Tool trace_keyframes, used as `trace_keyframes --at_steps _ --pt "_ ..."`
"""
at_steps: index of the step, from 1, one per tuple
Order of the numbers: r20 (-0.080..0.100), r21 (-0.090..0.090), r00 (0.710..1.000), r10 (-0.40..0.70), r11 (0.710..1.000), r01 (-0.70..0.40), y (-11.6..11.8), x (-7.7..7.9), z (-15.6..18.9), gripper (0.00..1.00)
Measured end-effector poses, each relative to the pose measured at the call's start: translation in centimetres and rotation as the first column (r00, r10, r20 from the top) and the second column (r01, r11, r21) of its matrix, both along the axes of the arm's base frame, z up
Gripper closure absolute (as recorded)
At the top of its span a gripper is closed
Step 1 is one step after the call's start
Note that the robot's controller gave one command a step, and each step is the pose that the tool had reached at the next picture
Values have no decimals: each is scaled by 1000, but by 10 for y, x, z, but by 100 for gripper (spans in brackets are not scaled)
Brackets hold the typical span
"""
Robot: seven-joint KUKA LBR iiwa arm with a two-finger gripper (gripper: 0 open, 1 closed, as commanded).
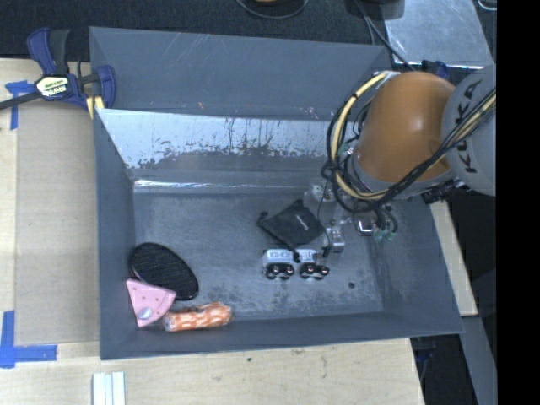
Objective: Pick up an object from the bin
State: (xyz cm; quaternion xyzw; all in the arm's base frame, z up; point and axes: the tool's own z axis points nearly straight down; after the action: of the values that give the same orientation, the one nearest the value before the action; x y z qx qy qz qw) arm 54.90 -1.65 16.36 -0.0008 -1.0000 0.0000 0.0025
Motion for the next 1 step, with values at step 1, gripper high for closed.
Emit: trace_keyframes --at_steps 1 --pt "9 0 1000 0 1000 0 0 2 5 0"
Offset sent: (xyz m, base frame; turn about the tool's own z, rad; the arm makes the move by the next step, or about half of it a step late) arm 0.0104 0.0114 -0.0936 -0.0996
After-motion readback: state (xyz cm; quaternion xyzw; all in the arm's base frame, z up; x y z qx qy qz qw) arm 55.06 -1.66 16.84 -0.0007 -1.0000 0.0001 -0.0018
